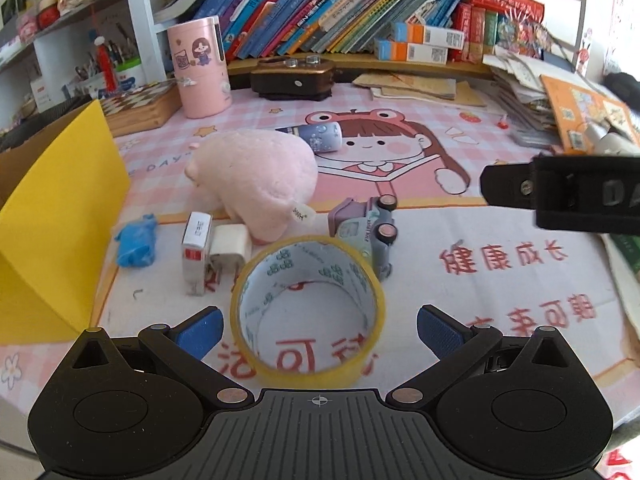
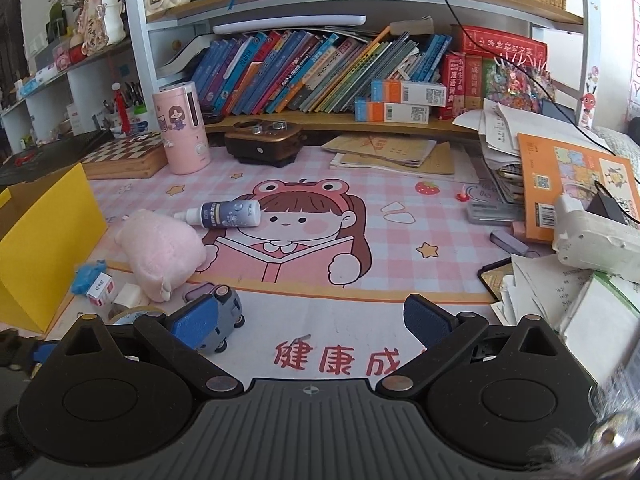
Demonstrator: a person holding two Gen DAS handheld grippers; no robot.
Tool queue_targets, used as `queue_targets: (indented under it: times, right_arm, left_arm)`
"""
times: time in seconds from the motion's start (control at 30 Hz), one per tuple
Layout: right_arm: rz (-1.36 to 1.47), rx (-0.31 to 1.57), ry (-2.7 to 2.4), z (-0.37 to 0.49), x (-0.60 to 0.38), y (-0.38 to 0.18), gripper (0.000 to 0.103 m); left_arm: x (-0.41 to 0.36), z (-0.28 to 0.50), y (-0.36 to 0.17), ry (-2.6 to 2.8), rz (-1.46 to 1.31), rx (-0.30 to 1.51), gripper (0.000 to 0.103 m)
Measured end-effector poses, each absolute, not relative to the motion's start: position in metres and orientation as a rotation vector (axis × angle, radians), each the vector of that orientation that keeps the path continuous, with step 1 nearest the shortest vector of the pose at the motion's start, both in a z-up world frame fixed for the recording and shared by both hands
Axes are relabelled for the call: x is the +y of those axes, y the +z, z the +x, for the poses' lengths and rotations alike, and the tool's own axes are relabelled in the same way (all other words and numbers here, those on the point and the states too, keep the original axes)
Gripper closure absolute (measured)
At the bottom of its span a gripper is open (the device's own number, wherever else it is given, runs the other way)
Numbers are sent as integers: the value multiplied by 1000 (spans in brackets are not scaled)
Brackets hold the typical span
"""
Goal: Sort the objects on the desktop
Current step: 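Grasp the yellow tape roll with the left tool while the right tool grasps the grey toy truck, then lift and carry the tape roll and truck toward the yellow cardboard box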
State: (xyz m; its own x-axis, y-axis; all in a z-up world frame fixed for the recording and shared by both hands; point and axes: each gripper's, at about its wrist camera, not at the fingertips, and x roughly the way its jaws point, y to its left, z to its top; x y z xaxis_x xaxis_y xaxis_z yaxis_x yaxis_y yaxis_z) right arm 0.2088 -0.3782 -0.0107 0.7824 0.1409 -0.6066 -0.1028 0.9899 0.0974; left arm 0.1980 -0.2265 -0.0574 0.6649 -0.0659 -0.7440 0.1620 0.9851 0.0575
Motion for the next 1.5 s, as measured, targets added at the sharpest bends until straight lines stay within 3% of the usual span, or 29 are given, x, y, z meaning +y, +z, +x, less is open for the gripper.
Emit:
queue_targets:
  times: [0.13, 0.2, 0.23, 0.43, 0.77, 0.97, 1.07, 1.13, 1.5]
  right_arm:
    - [61, 676, 144, 216, -377, -14, 2]
    - [60, 683, 157, 220, -374, -15, 2]
    - [57, 687, 165, 222, -372, -15, 2]
    - [34, 733, 254, 236, -349, -22, 2]
    - [-58, 804, 327, 266, -301, -52, 20]
    - [-88, 831, 323, 276, -290, -68, 24]
    - [-104, 835, 310, 277, -289, -72, 43]
    - [-113, 828, 317, 276, -288, -71, 50]
    - [-71, 819, 343, 260, -304, -51, 51]
  left_arm:
    - [-225, 209, -66, -106, 139, 836, 3]
    - [-223, 211, -67, -118, 130, 836, 11]
    - [-221, 210, -67, -132, 119, 841, 20]
    - [-200, 189, -46, -143, 49, 805, 20]
    - [-144, 138, -19, 2, -79, 797, 20]
    - [-135, 125, -12, 45, -76, 785, 20]
    - [-135, 123, -12, 47, -77, 781, 20]
    - [-135, 122, -12, 48, -78, 781, 20]
    - [-136, 118, -5, 24, -74, 751, 20]
